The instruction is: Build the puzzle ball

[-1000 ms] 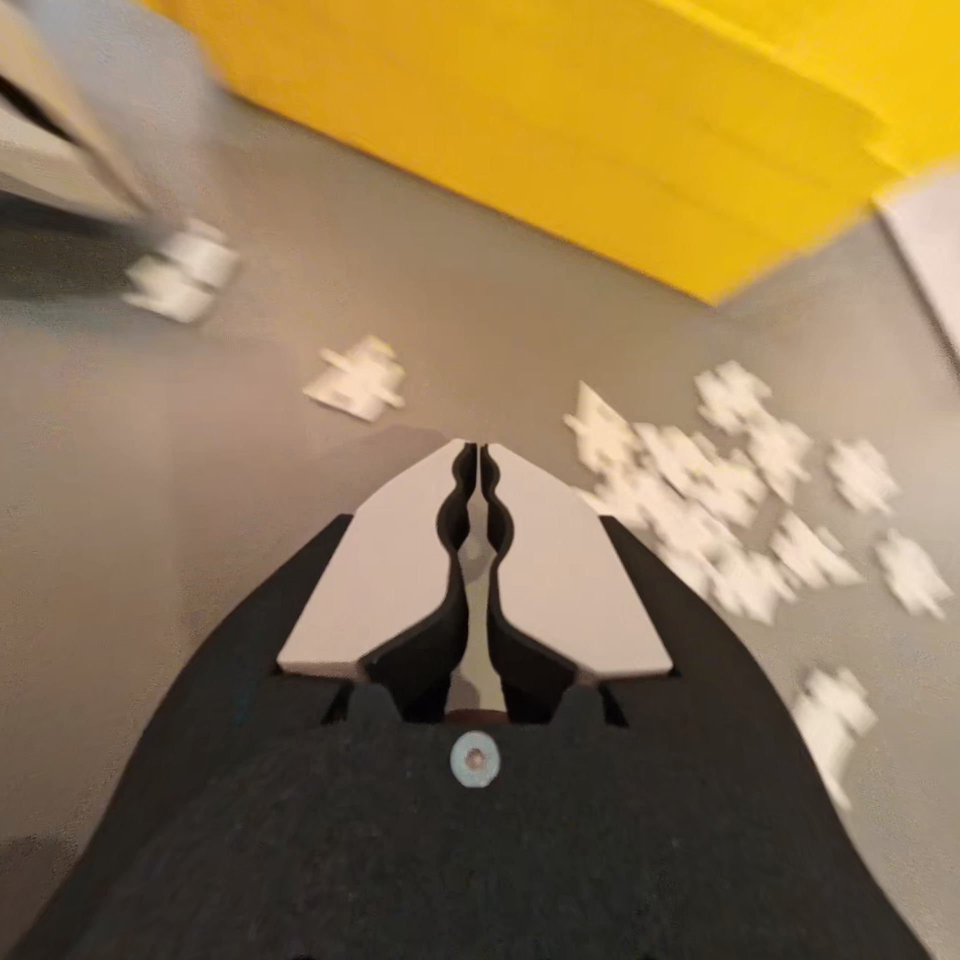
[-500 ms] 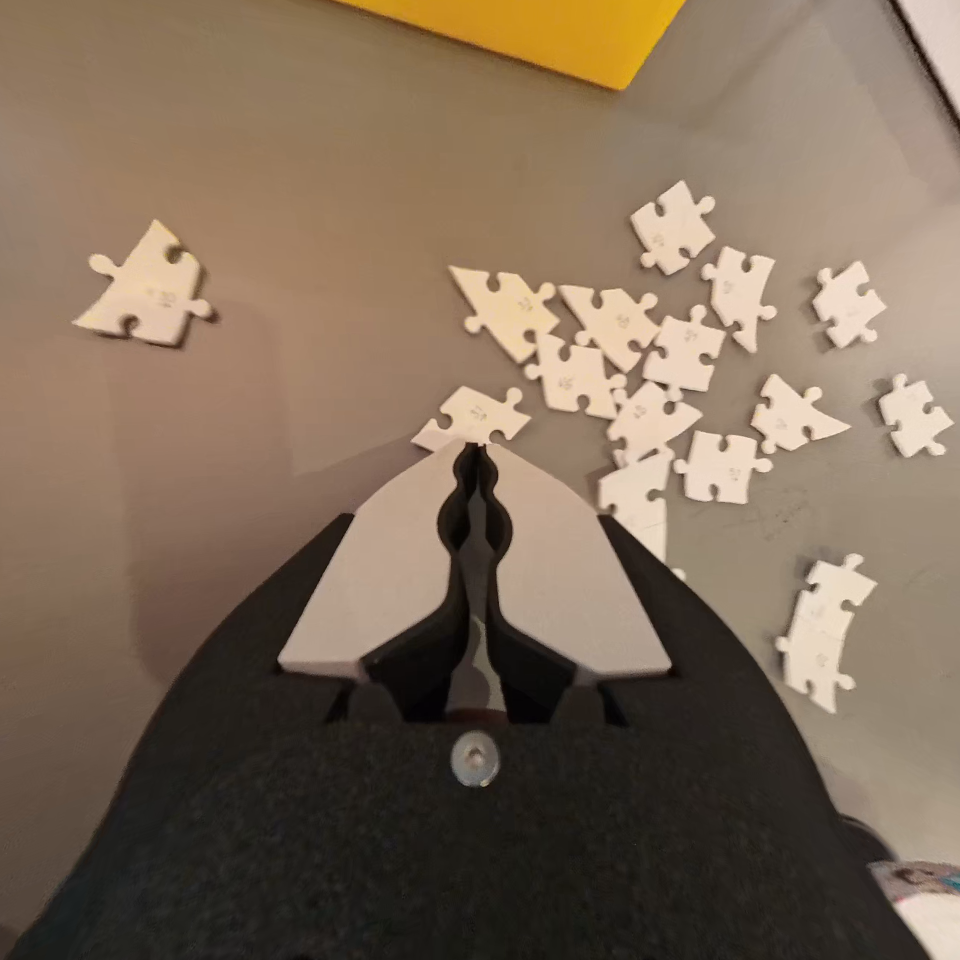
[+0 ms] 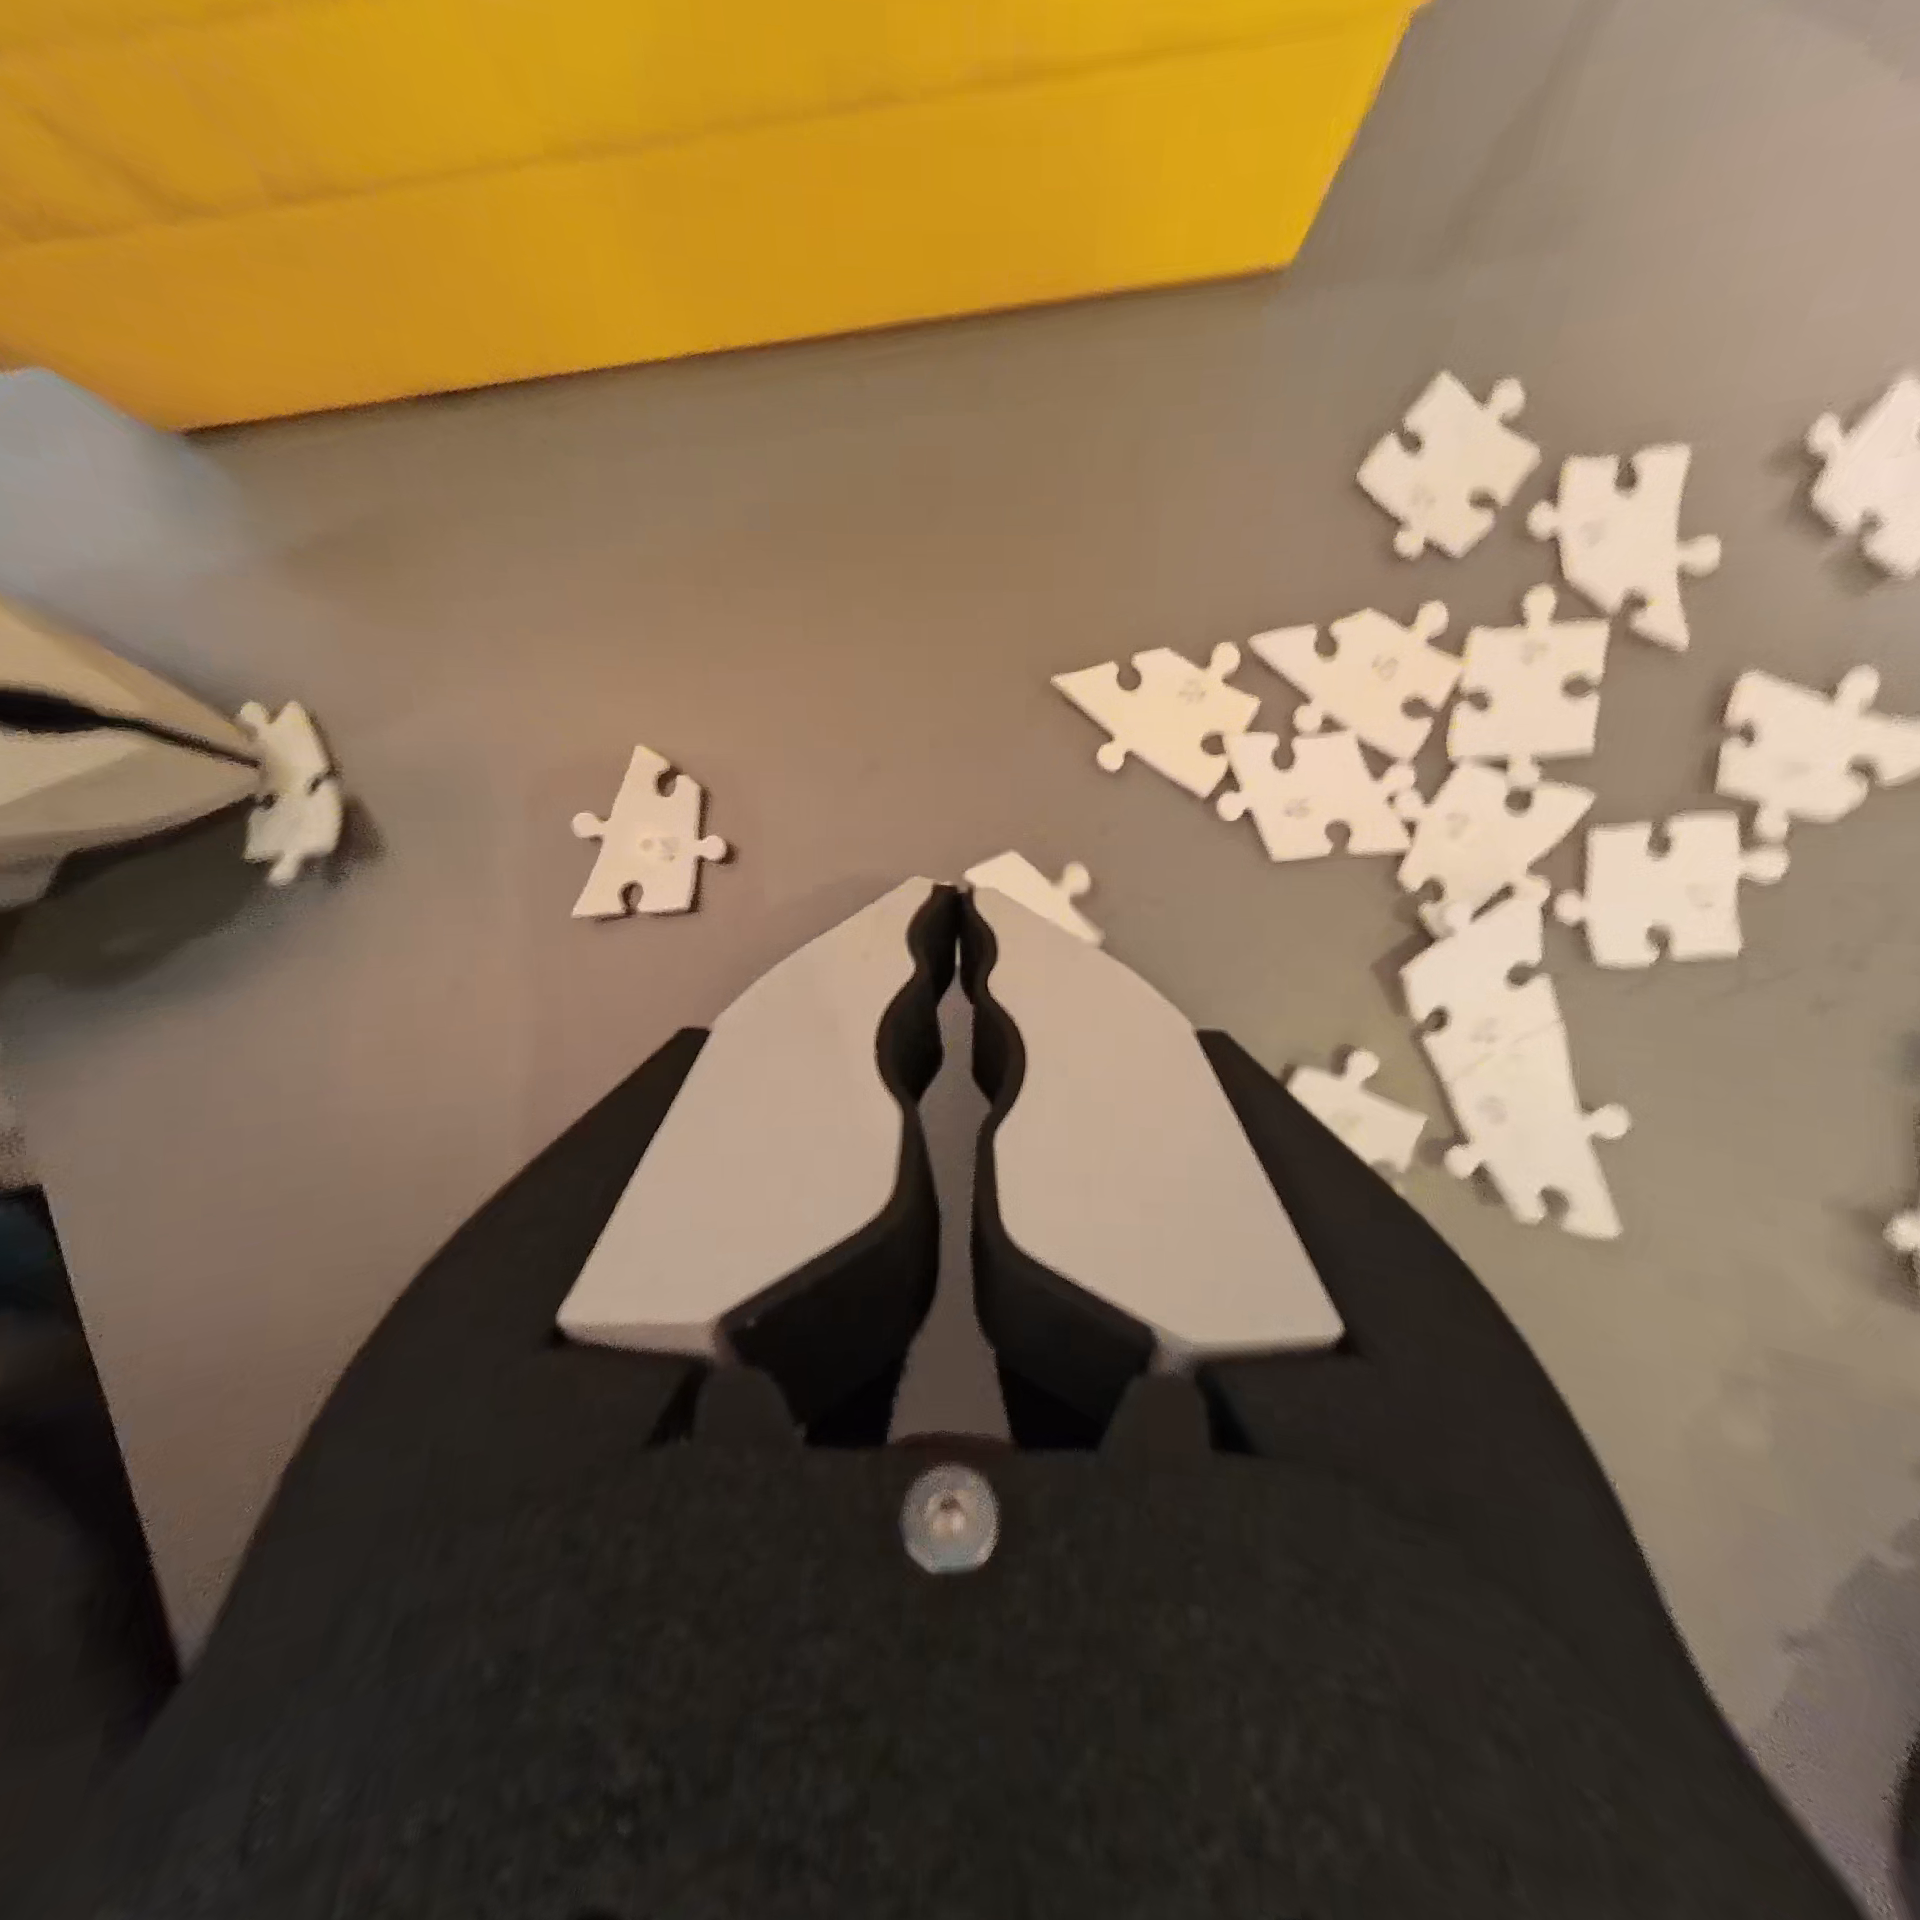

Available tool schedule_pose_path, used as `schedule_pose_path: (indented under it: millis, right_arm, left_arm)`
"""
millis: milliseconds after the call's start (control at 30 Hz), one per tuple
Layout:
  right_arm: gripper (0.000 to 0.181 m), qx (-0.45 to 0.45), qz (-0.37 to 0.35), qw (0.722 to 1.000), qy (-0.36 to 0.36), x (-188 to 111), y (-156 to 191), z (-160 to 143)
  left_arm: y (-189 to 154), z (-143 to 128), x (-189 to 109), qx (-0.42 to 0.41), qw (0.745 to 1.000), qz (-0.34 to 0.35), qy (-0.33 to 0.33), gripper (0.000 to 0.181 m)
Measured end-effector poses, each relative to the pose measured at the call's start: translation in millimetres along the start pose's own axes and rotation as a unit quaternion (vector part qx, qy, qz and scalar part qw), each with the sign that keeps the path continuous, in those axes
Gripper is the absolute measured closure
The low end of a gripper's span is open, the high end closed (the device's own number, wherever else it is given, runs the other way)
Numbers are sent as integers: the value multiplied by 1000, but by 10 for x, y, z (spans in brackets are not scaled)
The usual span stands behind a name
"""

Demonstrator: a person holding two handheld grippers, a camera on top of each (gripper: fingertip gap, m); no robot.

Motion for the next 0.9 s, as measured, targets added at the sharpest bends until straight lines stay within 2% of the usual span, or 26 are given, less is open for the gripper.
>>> schedule_pose_path:
  millis: [100,200,600,900]
  right_arm:
    - [181,-77,33,996,27,39,-48,-59]
    - [181,-97,8,993,63,165,-165,-154]
    - [181,-83,42,992,80,160,66,-218]
    - [181,-97,36,991,78,147,37,-206]
  left_arm:
    - [-1,-3,-3,0,1000,0,2,181]
    - [-7,-3,-3,0,1000,-1,3,181]
    - [20,-15,-21,-4,1000,3,2,181]
    - [17,-18,-26,-4,1000,2,2,181]
Point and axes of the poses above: each gripper's, where its closed fingertips meet, x out along the fingers, z out of its top, y = z × x across the jaws, the point moved 4 cm from there along -x, back along the fingers, and after that the axes turned 7 degrees about x, right-handed, at the moved point
